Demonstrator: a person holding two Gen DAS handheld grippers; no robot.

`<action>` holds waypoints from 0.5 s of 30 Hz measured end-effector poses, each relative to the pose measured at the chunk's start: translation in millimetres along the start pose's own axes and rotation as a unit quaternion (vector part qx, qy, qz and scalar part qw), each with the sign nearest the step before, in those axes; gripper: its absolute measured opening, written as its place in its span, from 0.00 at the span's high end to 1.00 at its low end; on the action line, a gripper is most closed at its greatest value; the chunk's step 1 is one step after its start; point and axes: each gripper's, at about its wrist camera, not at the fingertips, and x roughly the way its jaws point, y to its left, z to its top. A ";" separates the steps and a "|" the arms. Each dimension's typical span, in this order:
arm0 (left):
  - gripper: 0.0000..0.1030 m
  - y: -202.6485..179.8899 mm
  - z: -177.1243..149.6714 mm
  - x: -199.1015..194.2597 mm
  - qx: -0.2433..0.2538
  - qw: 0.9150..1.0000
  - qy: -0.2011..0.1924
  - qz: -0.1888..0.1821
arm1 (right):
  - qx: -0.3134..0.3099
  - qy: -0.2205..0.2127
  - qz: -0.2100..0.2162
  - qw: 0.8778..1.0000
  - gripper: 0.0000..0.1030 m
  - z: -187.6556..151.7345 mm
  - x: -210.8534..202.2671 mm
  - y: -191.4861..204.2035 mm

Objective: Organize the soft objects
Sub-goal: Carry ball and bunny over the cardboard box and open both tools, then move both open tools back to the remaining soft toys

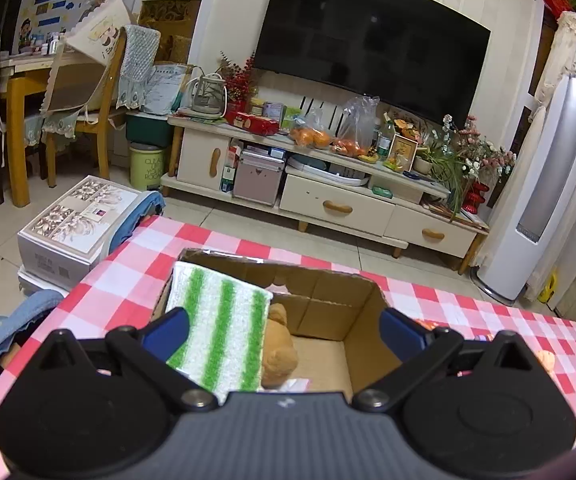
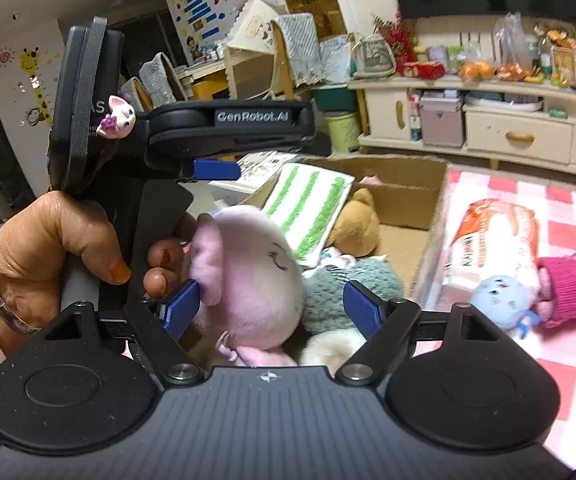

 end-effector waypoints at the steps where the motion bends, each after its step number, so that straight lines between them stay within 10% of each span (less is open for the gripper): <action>1: 0.02 -1.6 -0.3 -0.6 0.002 1.000 -0.001 0.000 | -0.001 -0.003 -0.004 1.000 0.04 -1.0 -4.1 -0.3; 15: 0.01 -20.9 -4.9 -8.9 0.022 0.999 -0.020 -0.013 | 0.035 -0.025 -0.050 0.998 0.03 -9.5 -29.6 -35.1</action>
